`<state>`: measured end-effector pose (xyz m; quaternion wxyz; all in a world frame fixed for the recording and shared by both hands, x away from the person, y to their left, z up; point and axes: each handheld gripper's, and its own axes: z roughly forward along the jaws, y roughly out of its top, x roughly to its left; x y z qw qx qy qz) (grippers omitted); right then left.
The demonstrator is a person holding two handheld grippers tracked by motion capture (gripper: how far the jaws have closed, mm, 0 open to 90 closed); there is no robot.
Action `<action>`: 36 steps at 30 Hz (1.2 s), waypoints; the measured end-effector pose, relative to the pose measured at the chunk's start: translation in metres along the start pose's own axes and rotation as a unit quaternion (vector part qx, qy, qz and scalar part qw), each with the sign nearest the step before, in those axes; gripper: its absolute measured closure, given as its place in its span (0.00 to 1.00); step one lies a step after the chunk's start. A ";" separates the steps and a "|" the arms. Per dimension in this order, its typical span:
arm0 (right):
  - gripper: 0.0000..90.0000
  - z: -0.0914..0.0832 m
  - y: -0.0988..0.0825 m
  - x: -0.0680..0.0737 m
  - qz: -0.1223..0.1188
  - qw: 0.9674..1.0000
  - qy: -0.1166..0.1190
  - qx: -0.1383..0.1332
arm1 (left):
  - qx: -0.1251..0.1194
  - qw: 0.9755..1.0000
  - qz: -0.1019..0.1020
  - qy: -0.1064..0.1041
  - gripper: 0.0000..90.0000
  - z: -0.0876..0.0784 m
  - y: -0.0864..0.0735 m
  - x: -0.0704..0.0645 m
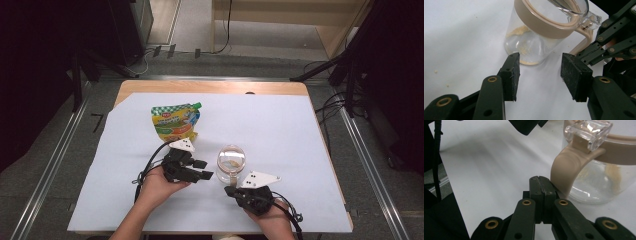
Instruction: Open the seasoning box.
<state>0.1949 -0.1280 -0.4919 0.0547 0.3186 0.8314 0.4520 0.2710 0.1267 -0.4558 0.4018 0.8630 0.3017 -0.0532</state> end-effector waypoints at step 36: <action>1.00 -0.036 -0.002 -0.084 0.069 0.996 -0.056 0.010 | -0.010 1.000 0.011 0.005 0.52 0.006 0.002 -0.001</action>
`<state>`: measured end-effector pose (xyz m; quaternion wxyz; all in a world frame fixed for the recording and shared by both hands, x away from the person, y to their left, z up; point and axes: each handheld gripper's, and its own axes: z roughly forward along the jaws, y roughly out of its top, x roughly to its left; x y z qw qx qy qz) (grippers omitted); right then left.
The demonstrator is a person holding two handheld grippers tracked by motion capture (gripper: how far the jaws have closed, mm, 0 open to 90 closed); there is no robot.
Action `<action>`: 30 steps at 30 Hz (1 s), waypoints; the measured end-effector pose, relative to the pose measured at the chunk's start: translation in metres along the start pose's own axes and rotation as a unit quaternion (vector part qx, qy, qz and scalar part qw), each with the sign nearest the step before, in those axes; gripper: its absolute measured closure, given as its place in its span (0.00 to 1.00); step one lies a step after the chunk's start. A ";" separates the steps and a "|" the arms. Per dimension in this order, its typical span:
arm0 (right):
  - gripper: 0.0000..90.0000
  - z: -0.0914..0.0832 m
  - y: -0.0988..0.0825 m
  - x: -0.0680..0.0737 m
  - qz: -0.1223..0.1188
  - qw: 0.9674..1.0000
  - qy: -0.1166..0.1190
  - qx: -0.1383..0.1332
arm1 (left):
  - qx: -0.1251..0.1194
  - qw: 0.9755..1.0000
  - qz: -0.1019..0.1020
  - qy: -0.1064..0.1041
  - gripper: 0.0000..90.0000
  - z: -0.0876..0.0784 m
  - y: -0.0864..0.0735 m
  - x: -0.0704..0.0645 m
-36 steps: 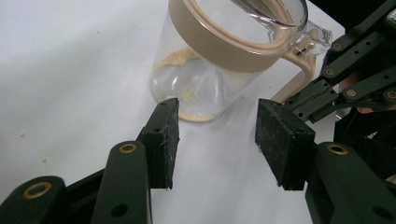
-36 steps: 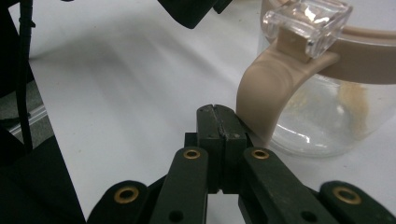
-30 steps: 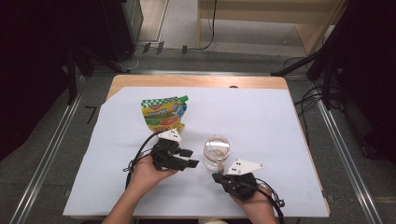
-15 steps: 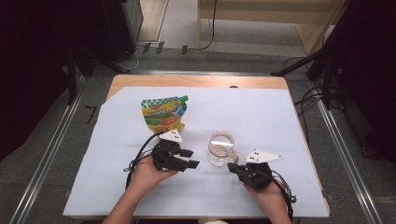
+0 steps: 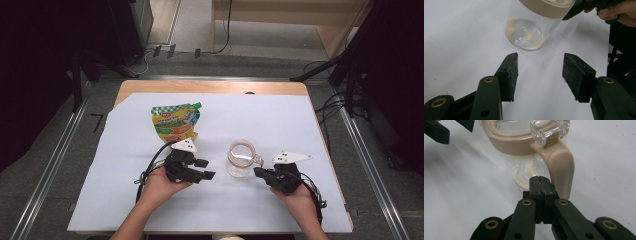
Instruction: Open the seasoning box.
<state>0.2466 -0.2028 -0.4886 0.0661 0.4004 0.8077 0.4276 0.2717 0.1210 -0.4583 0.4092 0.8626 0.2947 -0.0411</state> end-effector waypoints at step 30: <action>1.00 -0.005 0.025 -0.037 0.001 1.000 -0.008 -0.004 | 0.000 0.998 0.045 -0.047 0.34 0.020 0.059 0.005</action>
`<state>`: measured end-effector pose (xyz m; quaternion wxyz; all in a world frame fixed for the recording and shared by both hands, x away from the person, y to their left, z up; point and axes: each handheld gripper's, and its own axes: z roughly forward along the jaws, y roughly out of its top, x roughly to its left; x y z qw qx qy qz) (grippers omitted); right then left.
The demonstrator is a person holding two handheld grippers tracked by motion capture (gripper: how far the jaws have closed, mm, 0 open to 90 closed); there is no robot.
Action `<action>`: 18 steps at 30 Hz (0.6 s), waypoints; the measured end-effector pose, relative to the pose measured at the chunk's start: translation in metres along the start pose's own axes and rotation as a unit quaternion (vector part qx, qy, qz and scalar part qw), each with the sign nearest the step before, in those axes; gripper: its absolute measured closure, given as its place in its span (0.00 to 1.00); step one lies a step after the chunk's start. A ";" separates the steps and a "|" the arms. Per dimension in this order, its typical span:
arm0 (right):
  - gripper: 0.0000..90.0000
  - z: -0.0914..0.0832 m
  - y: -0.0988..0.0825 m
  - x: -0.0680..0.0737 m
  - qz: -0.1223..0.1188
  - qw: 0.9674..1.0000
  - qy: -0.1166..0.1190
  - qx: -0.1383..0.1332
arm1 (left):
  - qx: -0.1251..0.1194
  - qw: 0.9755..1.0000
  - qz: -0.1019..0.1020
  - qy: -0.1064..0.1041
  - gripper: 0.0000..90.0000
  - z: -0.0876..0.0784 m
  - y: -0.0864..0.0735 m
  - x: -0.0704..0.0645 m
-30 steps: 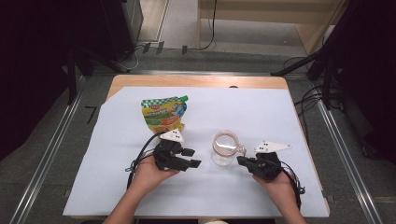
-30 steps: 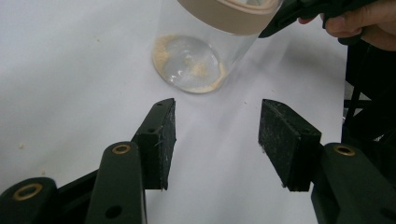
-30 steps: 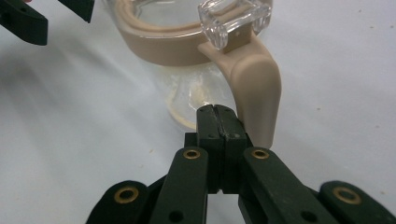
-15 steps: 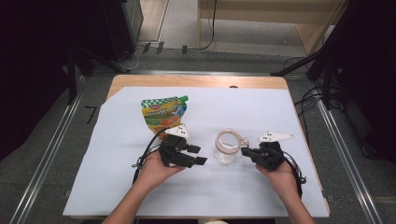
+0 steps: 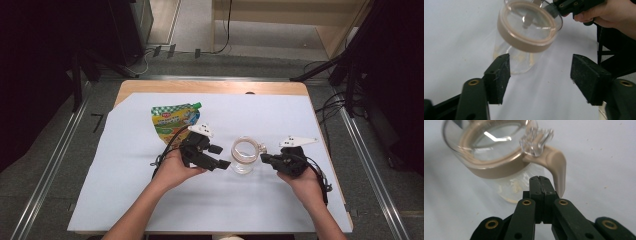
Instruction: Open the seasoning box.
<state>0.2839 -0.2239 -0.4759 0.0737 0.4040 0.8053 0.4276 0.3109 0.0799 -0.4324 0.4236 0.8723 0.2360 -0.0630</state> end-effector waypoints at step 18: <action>1.00 -0.014 0.001 -0.019 0.031 0.999 -0.030 -0.018 | 0.025 0.998 0.056 0.019 0.09 0.030 0.025 0.008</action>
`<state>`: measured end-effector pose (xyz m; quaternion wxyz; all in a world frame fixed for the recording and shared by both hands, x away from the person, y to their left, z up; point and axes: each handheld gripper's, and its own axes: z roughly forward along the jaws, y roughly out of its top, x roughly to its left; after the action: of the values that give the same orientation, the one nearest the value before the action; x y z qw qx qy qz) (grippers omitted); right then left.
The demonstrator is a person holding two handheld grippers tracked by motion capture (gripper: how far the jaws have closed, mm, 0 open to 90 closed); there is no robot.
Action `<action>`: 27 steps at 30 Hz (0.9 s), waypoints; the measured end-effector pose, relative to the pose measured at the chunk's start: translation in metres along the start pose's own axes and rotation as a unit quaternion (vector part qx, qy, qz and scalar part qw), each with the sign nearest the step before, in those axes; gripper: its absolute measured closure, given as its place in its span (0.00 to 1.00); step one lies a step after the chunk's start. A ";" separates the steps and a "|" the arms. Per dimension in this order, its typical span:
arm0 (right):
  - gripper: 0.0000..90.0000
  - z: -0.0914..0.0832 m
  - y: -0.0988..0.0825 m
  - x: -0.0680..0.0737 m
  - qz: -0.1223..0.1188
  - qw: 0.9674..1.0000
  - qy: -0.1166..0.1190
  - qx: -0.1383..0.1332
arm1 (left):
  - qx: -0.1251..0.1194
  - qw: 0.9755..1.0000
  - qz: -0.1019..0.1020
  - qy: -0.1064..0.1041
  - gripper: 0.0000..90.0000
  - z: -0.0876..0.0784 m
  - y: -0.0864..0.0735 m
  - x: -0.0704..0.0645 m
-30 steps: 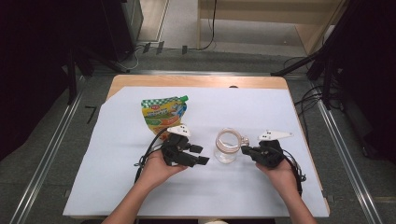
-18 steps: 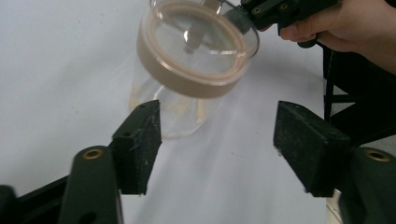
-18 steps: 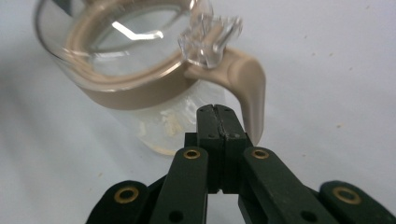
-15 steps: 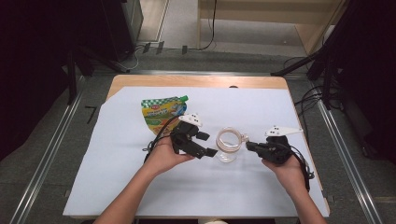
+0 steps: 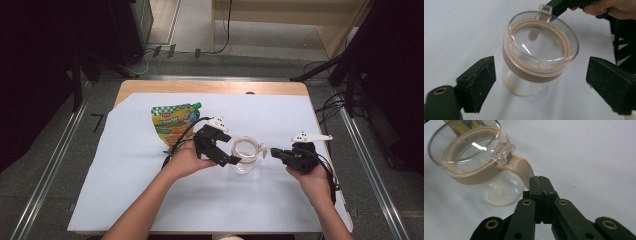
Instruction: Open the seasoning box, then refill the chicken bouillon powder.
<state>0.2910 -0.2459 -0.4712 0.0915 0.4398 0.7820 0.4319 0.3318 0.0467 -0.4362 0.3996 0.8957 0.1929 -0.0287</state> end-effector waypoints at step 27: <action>1.00 0.023 0.001 -0.001 0.008 1.000 -0.007 0.012 | -0.011 1.000 0.013 0.021 0.11 0.033 0.002 -0.005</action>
<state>0.3044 -0.2324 -0.4848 0.0884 0.4506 0.7828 0.4200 0.3314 0.0194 -0.4560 0.4057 0.8939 0.1904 -0.0024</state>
